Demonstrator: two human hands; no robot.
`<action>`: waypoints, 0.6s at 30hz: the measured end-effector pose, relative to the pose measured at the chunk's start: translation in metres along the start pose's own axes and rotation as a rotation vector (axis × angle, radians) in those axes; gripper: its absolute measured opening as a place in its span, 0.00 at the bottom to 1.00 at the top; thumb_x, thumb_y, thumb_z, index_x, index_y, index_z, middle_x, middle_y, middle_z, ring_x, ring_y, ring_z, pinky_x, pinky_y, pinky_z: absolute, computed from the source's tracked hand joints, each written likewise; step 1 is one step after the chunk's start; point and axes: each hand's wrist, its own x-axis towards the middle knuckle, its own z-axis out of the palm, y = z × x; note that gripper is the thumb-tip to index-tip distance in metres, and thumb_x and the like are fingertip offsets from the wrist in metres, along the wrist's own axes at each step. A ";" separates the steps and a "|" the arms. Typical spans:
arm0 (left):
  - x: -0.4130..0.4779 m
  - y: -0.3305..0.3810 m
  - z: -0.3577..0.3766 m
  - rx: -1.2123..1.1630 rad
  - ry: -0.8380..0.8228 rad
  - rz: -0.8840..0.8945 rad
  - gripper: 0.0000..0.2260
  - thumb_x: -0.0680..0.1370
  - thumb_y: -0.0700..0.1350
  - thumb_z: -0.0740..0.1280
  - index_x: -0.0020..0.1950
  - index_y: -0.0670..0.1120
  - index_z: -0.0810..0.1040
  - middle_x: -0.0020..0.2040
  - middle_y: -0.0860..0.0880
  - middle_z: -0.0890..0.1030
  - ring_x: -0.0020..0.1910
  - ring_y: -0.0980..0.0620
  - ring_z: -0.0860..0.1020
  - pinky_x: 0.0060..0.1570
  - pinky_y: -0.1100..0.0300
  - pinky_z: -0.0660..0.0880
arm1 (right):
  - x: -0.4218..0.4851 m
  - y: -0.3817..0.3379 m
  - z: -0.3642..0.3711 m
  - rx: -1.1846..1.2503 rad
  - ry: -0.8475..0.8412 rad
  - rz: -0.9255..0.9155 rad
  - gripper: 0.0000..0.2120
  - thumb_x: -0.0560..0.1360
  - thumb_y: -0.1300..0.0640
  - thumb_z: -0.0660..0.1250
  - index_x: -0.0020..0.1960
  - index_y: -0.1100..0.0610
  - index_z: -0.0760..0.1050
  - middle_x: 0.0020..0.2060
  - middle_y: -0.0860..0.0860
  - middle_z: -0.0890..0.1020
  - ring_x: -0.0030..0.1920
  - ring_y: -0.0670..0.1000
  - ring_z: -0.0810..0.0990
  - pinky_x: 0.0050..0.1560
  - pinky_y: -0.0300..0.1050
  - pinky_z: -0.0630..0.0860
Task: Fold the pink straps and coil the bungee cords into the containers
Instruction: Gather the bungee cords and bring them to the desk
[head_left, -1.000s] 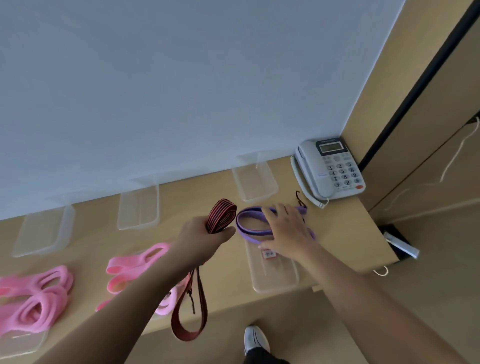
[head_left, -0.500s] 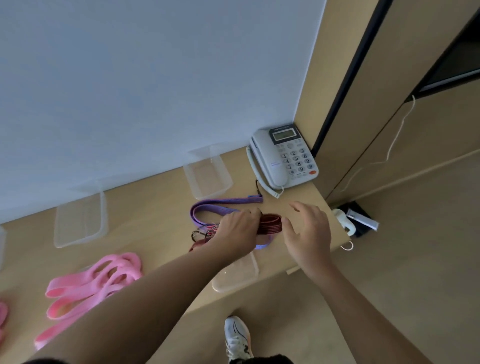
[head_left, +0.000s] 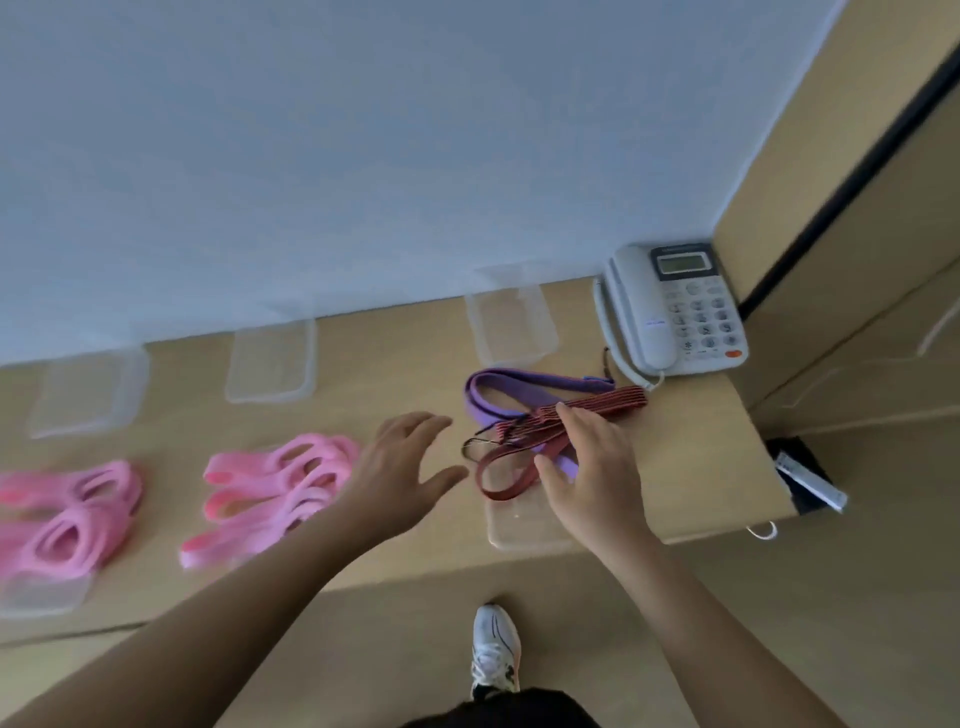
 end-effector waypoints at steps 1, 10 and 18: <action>-0.017 -0.017 -0.010 0.011 0.019 -0.062 0.27 0.76 0.53 0.76 0.73 0.44 0.77 0.70 0.43 0.78 0.71 0.42 0.73 0.70 0.50 0.67 | 0.000 -0.011 0.008 -0.009 -0.049 -0.021 0.28 0.72 0.56 0.75 0.70 0.62 0.74 0.64 0.59 0.78 0.64 0.62 0.75 0.68 0.56 0.69; -0.212 -0.155 -0.070 -0.064 0.324 -0.542 0.27 0.76 0.53 0.76 0.72 0.45 0.77 0.69 0.42 0.78 0.69 0.40 0.74 0.69 0.47 0.69 | -0.012 -0.151 0.092 -0.104 -0.348 -0.429 0.28 0.73 0.53 0.74 0.69 0.62 0.74 0.64 0.61 0.78 0.63 0.64 0.75 0.67 0.57 0.69; -0.453 -0.245 -0.082 -0.076 0.592 -0.964 0.29 0.75 0.57 0.76 0.73 0.49 0.76 0.69 0.46 0.78 0.68 0.41 0.75 0.68 0.46 0.71 | -0.111 -0.336 0.193 -0.111 -0.578 -0.786 0.32 0.71 0.53 0.76 0.72 0.60 0.72 0.66 0.59 0.76 0.66 0.63 0.72 0.67 0.58 0.69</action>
